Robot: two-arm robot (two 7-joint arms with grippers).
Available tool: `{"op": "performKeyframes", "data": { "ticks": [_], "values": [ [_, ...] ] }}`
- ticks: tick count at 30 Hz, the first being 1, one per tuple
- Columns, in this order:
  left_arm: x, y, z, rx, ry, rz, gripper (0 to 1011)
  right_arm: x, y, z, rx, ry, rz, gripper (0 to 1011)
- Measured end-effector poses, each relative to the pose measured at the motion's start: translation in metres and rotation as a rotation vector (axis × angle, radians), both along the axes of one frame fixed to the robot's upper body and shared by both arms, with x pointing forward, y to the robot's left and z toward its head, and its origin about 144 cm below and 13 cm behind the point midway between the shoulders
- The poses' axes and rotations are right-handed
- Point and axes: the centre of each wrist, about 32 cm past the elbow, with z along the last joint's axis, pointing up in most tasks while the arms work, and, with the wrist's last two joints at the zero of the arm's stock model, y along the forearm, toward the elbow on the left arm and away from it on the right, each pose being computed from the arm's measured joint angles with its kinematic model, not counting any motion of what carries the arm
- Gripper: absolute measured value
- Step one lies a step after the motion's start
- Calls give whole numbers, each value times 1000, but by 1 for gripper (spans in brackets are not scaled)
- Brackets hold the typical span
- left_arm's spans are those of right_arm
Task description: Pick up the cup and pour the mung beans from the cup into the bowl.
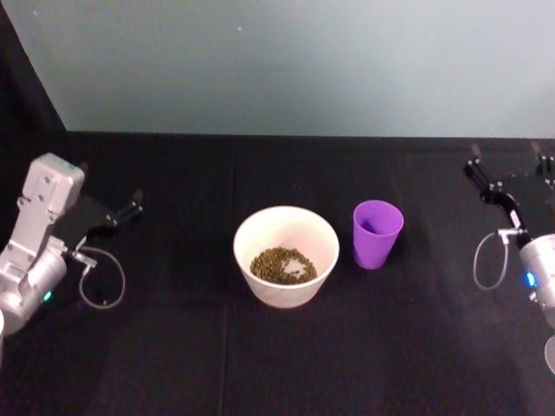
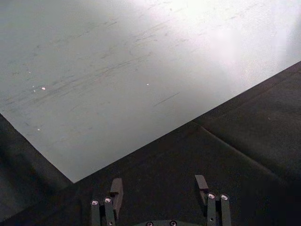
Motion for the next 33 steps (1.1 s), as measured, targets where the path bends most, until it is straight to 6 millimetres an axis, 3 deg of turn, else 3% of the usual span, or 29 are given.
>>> {"op": "performKeyframes", "data": {
  "ticks": [33],
  "values": [
    [0, 0, 0, 0, 0, 0, 1000, 0, 0, 2, 1, 1, 4, 1004]
  ]
}}
